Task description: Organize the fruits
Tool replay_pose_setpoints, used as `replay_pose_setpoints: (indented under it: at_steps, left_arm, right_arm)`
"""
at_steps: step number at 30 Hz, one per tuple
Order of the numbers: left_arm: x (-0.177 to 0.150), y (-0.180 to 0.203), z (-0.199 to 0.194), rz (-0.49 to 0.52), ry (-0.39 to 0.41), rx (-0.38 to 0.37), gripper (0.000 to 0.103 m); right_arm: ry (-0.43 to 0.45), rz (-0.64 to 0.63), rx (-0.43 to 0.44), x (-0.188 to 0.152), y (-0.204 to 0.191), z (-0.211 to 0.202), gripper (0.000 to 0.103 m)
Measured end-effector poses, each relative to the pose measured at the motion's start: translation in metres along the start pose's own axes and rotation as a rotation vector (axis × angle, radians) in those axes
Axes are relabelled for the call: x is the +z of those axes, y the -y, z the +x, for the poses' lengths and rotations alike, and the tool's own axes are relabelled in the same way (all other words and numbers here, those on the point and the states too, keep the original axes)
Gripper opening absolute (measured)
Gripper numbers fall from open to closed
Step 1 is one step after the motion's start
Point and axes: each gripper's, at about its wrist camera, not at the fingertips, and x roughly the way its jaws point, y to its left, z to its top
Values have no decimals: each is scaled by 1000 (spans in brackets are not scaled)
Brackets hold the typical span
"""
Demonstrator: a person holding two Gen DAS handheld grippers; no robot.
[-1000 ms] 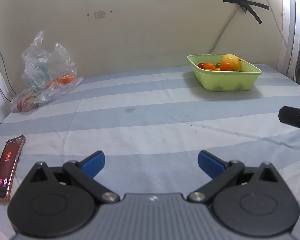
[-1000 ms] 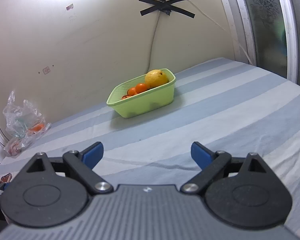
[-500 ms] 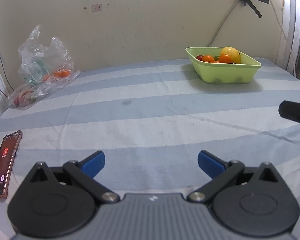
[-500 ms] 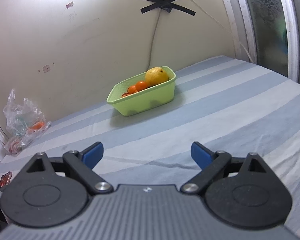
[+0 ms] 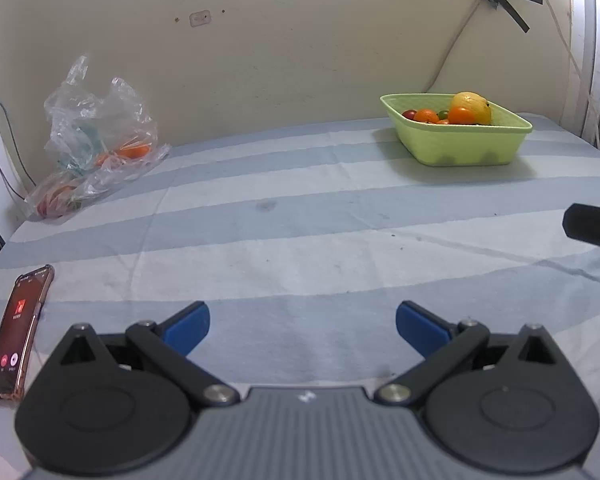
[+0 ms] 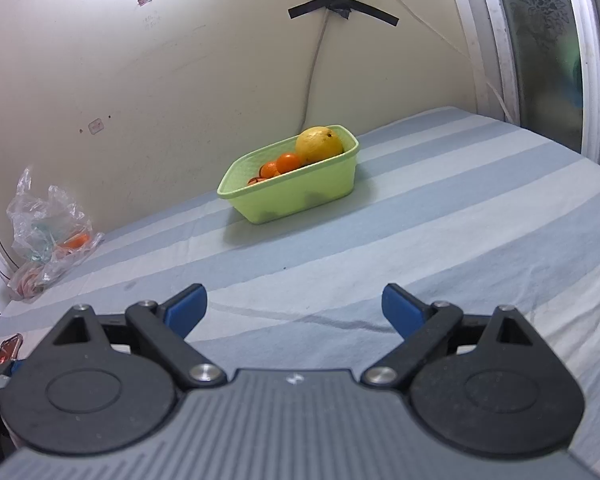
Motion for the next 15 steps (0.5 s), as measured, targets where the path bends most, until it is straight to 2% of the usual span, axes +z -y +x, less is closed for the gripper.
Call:
replay_pose_setpoints:
  at_steps: [15]
  left_arm:
    - [2, -4, -4, -17, 35, 23, 103]
  right_arm:
    - [13, 6, -5, 4, 3, -1, 96]
